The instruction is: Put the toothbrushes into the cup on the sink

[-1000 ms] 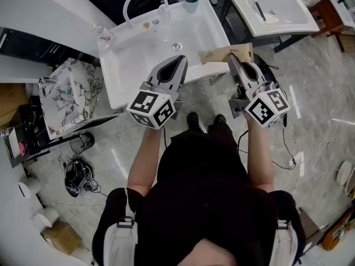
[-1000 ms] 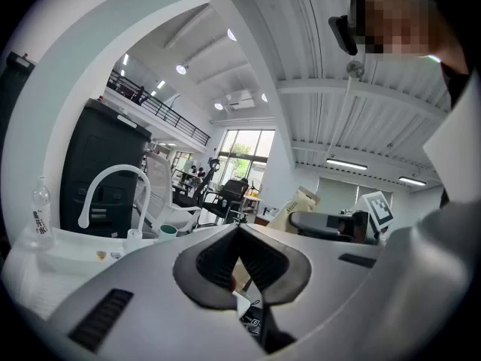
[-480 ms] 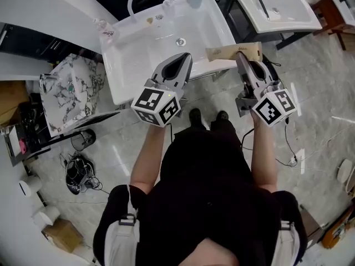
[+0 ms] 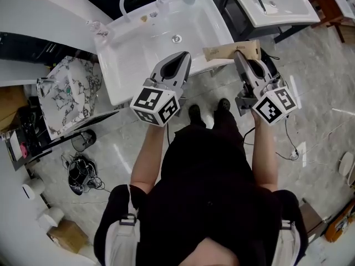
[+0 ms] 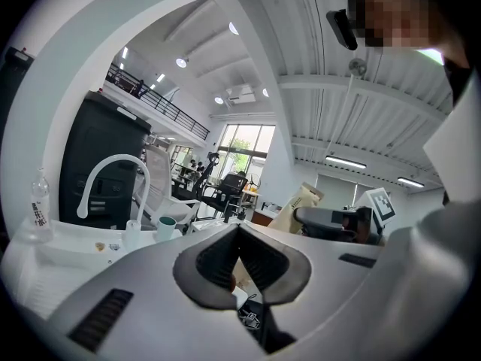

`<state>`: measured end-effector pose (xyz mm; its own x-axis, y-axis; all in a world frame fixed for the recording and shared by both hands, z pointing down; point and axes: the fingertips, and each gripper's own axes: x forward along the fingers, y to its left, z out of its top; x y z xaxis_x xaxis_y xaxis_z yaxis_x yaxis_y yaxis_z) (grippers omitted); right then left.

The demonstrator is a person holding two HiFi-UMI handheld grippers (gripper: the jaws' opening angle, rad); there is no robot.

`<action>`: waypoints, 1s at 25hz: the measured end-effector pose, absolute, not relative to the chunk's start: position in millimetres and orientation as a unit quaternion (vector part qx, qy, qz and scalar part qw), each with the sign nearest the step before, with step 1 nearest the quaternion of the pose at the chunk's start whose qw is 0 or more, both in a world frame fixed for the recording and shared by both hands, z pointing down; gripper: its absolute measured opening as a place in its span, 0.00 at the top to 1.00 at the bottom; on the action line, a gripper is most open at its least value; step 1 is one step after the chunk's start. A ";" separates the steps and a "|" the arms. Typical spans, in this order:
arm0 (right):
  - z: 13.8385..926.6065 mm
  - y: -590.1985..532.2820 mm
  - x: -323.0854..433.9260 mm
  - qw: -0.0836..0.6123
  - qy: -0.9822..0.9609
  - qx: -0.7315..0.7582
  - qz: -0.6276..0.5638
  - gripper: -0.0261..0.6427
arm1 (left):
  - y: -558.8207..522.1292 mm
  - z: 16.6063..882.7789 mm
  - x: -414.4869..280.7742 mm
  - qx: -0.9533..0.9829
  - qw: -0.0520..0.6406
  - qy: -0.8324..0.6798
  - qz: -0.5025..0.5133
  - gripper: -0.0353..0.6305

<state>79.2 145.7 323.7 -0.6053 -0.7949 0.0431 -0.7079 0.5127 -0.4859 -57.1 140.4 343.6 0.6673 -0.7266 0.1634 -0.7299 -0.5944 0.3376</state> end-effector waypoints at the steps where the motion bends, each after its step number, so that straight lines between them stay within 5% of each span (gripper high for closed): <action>1: 324.7 144.3 81.8 0.092 0.864 -0.436 -0.234 0.88 | 139.2 345.0 -55.6 0.892 0.193 -0.409 0.006 0.93; 25: 332.2 20.2 210.7 0.089 0.890 -0.375 -0.242 0.88 | 36.5 354.7 79.3 0.861 0.194 -0.468 0.044 0.93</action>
<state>210.7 20.2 332.2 -0.7024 -0.7114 0.0227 -0.6252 0.6014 -0.4974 79.3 36.5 354.7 0.5579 -0.7888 0.2579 -0.8232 -0.4866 0.2925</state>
